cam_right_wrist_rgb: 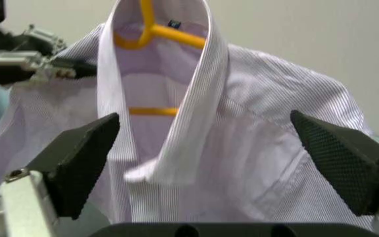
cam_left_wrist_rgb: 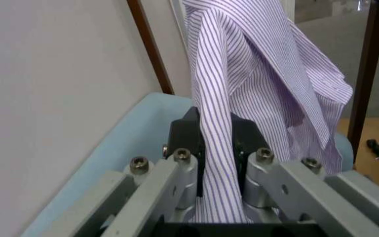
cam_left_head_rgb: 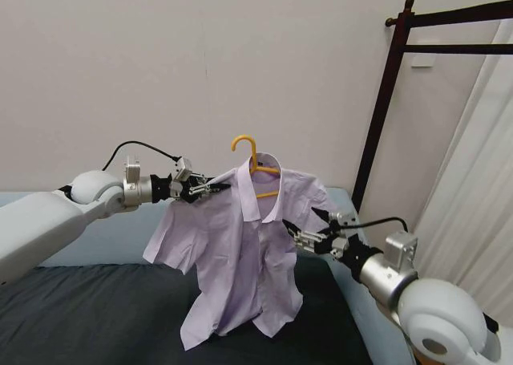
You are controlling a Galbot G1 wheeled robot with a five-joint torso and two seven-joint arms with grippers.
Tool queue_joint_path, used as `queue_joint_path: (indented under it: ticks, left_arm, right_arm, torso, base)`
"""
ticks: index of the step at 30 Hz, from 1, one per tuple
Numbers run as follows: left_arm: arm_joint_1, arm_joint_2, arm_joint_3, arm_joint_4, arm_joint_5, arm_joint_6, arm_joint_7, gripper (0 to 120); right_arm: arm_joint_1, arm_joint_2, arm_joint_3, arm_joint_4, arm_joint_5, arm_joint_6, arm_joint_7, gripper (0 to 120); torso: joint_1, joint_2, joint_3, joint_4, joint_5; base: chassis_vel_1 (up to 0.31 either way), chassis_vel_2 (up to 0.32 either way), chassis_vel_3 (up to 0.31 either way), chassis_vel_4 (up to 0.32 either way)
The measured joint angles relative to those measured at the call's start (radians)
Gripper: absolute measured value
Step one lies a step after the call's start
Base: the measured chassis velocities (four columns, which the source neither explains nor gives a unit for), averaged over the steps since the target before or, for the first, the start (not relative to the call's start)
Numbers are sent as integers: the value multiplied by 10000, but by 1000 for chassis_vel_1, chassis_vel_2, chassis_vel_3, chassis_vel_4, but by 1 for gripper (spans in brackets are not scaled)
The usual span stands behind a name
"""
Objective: Pick up the clothes from the sofa and hang them on the clothes hanger.
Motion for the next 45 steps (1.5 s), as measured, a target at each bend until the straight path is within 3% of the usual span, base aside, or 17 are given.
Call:
queue_joint_path:
  ticks: [6,11,13,24,26,28,34,38,41,43,45]
  left_arm:
    - [138,18,-99,-146,6,25,-92,7]
    - [296,-3,-174,-336,-11,75,-125,7]
    - [312,-4,-174,-350,-11,81,-124,7]
    - [397,99,-174,-359,-28,83,-25,7]
    - [396,68,-174,-358,-31,82,-23,7]
    - [402,6,-174,-365,-28,83,-26,7]
    - [526,35,-177,-473,12,92,-87,7]
    - [615,78,-181,-547,-26,94,-225,7]
    - [622,16,-182,-542,-63,105,-359,7]
    - [622,-4,-182,-534,-67,109,-373,7]
    - [621,-96,-181,-530,-160,137,-435,7]
  right_arm:
    - [776,337,-605,-354,573,-348,666,97]
    - [1042,557,-935,-574,556,-358,755,77]
    - [1090,585,-966,-624,554,-357,764,75]
    - [1255,659,-1251,-991,252,-440,636,30]
    - [1285,681,-1286,-1011,252,-441,614,27]
    - [1299,704,-1336,-1041,238,-441,609,15]
    - [1236,647,-1350,-1029,-127,-437,599,0]
    - [1526,544,-1588,-1011,-1274,-563,591,0]
    - [1911,449,-2053,-1172,-3741,-825,122,0]
    - [1946,441,-2098,-1161,-3934,-882,57,0]
    - [2044,416,-2358,-1073,-5079,-1119,-467,0]
  torso:
    - [0,0,0,-3,1]
    - [-1,0,0,-6,1]
    - [0,0,0,-5,1]
    - [0,-1,0,-2,0]
    - [0,0,0,-2,0]
    - [1,-1,1,-4,2]
    - [0,0,0,-5,1]
    - [0,-1,0,-3,0]
    - [1,-1,0,-2,2]
    - [0,-1,0,-2,2]
    - [1,0,0,-5,0]
  base:
    - [0,0,0,0]
    - [0,0,0,0]
    - [0,0,0,0]
    - [0,0,0,0]
    - [0,0,0,0]
    - [0,0,0,0]
    - [0,0,0,0]
    - [0,0,0,0]
    - [0,0,0,0]
    - [0,0,0,0]
    - [0,0,0,0]
